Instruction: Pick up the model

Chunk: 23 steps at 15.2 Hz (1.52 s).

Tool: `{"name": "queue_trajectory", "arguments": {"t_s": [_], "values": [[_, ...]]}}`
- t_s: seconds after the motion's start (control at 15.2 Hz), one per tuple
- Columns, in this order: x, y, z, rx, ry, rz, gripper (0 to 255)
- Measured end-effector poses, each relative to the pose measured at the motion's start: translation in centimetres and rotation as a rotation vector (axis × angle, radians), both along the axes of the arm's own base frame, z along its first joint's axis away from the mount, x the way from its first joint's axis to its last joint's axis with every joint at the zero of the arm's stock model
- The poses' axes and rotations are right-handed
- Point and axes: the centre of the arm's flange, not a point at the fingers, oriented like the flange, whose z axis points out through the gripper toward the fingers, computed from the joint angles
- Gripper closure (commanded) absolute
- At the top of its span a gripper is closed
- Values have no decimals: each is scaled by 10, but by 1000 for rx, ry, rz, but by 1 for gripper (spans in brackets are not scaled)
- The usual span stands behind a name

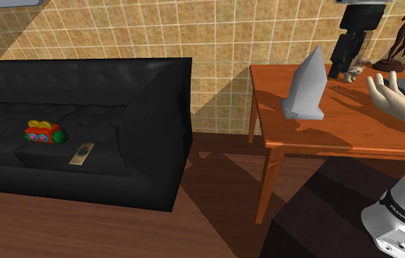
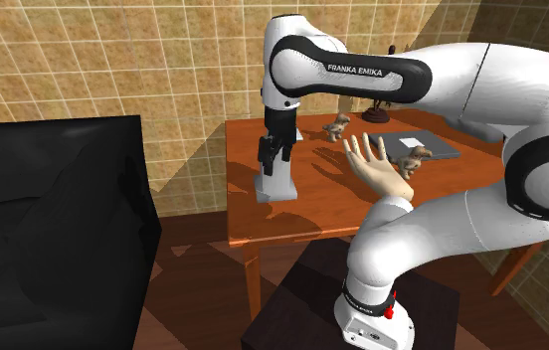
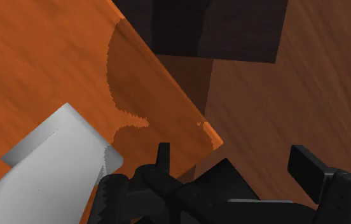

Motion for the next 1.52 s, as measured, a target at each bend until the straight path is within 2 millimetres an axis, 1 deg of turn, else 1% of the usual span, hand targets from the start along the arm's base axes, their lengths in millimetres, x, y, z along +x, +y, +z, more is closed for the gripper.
{"name": "queue_trajectory", "arguments": {"t_s": [0.13, 0.33, 0.46, 0.66, 0.86, 0.99, 1.06, 1.12, 1.19, 1.25, 1.32, 1.52], "values": [[1, -1, -3, -10, -18, -24, 0], [11, -8, -15, -61, -133, -157, 0], [16, -14, -19, -100, -226, -259, 0], [22, -28, -31, -160, -366, -416, 0], [33, -43, -35, -221, -507, -574, 0], [34, -50, -39, -261, -602, -679, 0], [37, -59, -36, -281, -649, -733, 0], [40, -63, -40, -303, -695, -782, 0], [44, -69, -38, -322, -744, -836, 0], [42, -73, -38, -342, -792, -889, 0], [45, -81, -42, -362, -836, -941, 0], [44, -86, -50, -376, -885, -991, 0]]}}
